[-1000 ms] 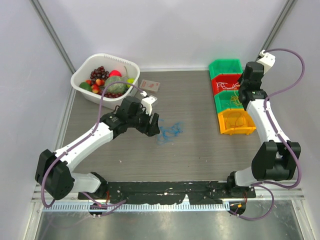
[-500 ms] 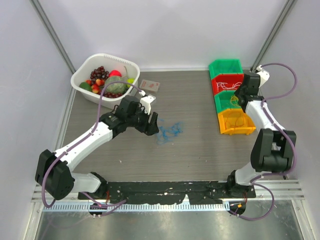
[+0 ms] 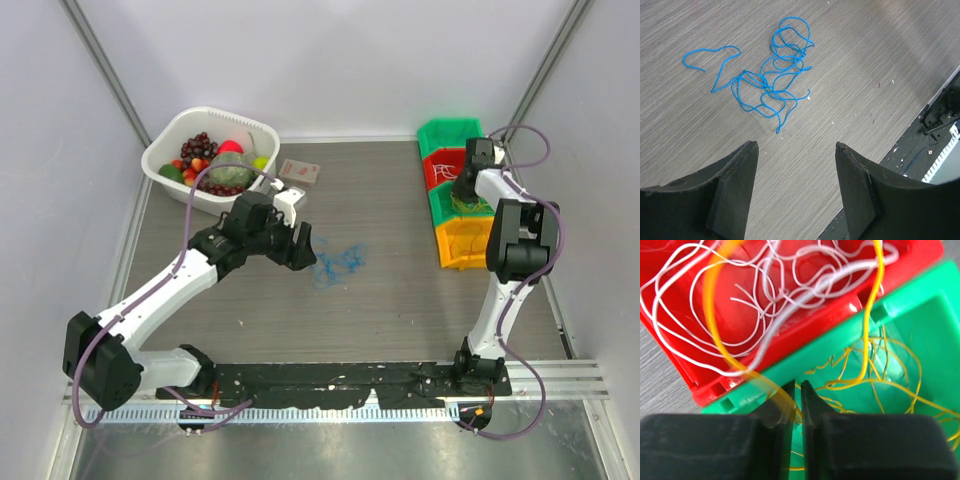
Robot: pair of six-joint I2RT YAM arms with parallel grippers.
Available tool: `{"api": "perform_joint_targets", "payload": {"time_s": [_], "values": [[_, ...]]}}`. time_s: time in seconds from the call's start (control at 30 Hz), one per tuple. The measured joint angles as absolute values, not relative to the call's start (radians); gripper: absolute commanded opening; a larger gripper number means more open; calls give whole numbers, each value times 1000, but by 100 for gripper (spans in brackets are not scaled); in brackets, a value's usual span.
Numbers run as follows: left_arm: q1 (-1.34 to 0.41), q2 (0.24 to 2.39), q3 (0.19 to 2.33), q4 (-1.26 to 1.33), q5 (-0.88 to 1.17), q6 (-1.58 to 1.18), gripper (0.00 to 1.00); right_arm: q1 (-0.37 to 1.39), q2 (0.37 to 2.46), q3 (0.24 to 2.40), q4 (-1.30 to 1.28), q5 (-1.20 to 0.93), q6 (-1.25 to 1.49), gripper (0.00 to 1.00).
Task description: Untangle the cables
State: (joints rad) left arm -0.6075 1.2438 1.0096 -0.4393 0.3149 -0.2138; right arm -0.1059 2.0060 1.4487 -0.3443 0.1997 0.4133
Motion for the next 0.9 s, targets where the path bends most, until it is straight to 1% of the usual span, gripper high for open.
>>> {"api": "perform_joint_targets", "payload": {"time_s": [0.03,0.07,0.1,0.13,0.17,0.27,0.3,0.4,0.5,0.57,0.63,0.7,0.77,0.8,0.83,0.9], "values": [[-607,1240,1009,-439,315,-221,68,-106,2025,1491,-377,200,410,35],[-607,1238,1007,-439,315,-230,68,-106,2036,1524,-411,200,403,39],[-607,1238,1005,-439,314,-237,68,-106,2038,1548,-446,200,400,49],[-607,1240,1000,-439,313,-247,68,-106,2037,1570,-484,203,397,52],[-607,1245,997,-439,311,-258,67,-106,2035,1593,-521,207,396,59],[-607,1293,996,-437,307,-292,62,-104,2003,1626,-627,228,391,71],[-607,1314,996,-435,305,-308,61,-103,1983,1626,-663,236,391,79],[-607,1412,998,-434,292,-357,59,-93,1890,1602,-743,257,377,79],[-606,1513,999,-431,290,-407,58,-63,1743,1531,-775,273,361,79],[-606,1571,1000,-425,288,-439,58,-9,1638,1490,-784,279,350,79],[-606,1618,1000,-409,287,-466,56,86,1554,1465,-776,276,337,79],[-606,1650,1000,-385,288,-490,45,207,1498,1435,-743,227,327,79],[-606,1687,1013,-356,289,-516,18,322,1477,1388,-694,132,327,79],[-606,1704,1023,-343,288,-520,7,373,1476,1353,-657,80,332,79],[-606,1718,1032,-336,288,-532,0,415,1478,1309,-623,27,345,79],[-606,1743,1057,-332,287,-534,0,470,1494,1215,-566,-67,373,79]]}}
